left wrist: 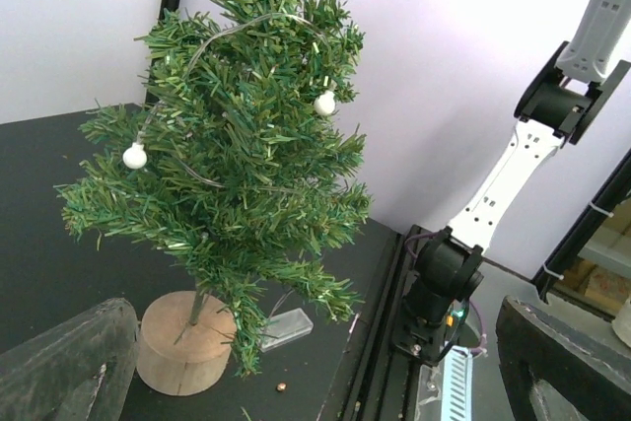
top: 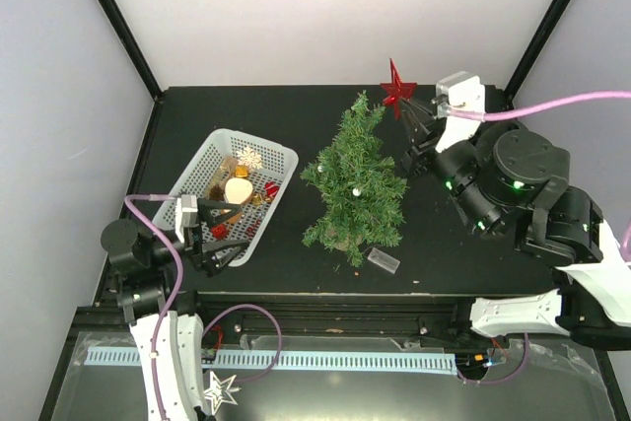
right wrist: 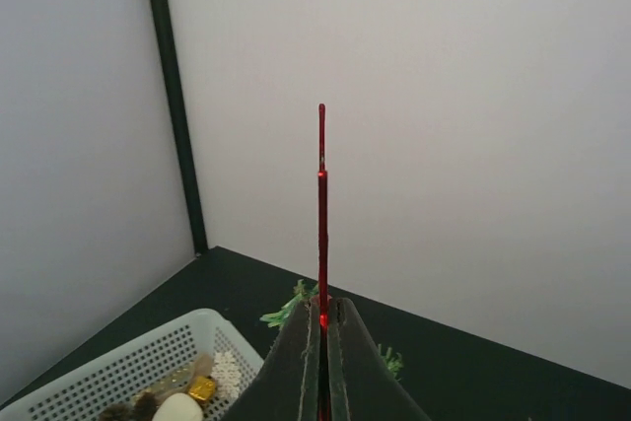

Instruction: Decorate the small christmas tree

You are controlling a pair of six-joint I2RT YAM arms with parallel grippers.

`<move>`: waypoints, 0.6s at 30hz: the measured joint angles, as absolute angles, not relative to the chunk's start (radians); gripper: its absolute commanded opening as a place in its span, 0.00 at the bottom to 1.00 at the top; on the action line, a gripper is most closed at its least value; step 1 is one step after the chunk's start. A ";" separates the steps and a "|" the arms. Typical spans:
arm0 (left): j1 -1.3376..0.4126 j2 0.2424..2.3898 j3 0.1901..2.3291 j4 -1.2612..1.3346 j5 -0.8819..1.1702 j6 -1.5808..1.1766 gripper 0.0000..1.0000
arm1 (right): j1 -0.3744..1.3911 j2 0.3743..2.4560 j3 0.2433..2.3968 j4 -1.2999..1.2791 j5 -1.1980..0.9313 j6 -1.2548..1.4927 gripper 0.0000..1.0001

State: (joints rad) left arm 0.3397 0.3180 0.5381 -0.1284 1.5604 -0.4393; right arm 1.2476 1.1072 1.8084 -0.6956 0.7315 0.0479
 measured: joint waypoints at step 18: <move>0.340 0.299 0.515 -0.057 1.561 -0.493 0.99 | 1.120 1.402 2.201 -0.915 0.599 0.112 0.01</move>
